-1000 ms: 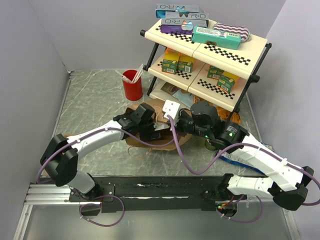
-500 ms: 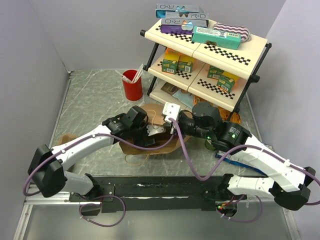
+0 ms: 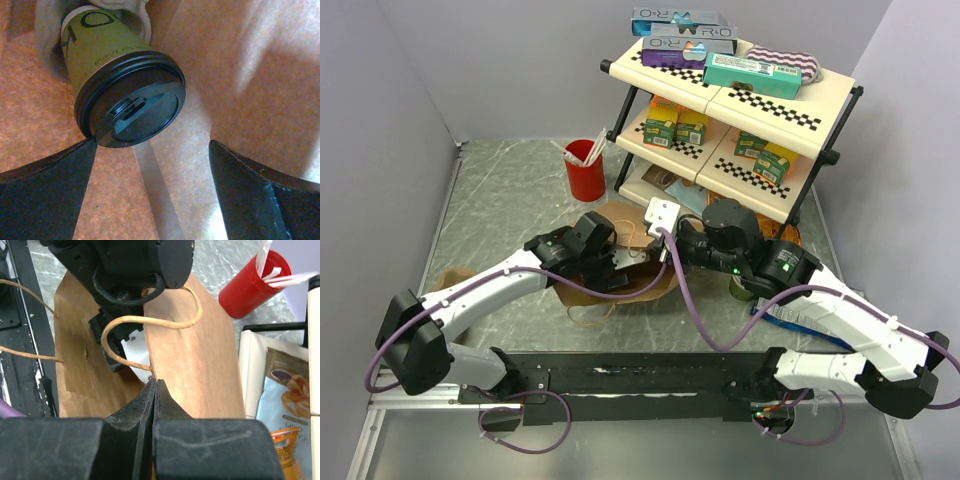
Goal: Pack the takeout coffee
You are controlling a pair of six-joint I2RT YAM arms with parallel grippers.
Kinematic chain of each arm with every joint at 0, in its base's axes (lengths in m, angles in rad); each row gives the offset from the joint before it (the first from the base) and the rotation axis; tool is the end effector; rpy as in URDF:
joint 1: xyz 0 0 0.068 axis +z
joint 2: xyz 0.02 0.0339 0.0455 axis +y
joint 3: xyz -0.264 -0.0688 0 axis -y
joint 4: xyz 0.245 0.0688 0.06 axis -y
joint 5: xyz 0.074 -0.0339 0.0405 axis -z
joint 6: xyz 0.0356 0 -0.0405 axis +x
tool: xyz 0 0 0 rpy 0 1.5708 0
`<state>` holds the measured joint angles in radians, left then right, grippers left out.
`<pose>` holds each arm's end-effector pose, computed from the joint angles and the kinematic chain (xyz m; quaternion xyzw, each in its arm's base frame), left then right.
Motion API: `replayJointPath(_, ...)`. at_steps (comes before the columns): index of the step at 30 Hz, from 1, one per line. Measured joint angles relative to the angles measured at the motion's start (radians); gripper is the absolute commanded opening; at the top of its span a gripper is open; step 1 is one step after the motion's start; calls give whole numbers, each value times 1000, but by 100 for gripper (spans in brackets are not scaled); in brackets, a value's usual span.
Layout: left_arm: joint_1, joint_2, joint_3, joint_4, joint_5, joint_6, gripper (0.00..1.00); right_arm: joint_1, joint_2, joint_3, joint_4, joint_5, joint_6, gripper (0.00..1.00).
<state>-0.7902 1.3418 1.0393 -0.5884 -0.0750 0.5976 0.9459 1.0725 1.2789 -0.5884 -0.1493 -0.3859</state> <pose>0.1994 -0.1975 0.2697 0.5929 0.7322 0.0031 0.3351 0.1260 0.1837 0.4136 -0.5432 0.6239 0.2137 0.5196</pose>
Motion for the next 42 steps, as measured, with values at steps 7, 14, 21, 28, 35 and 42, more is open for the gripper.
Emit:
replayJointPath(7, -1, -10, 11, -5, -9, 1, 100, -41, 36, 73, -59, -56, 69, 0)
replayJointPath(14, 0, -29, 35, -84, 71, 0, 99, -54, 68, 149, -122, -106, 116, 0)
replayJointPath(21, 3, -31, 24, -114, 112, -12, 85, -59, 92, 165, -147, -127, 139, 0)
replayJointPath(28, 0, -34, 19, -108, 96, -15, 71, -60, 92, 166, -150, -130, 139, 0)
replayJointPath(35, -10, -34, 13, -89, 49, -14, 69, -61, 92, 166, -156, -129, 138, 0)
replayJointPath(42, -16, -34, 12, -82, 21, -9, 66, -63, 93, 166, -162, -129, 138, 0)
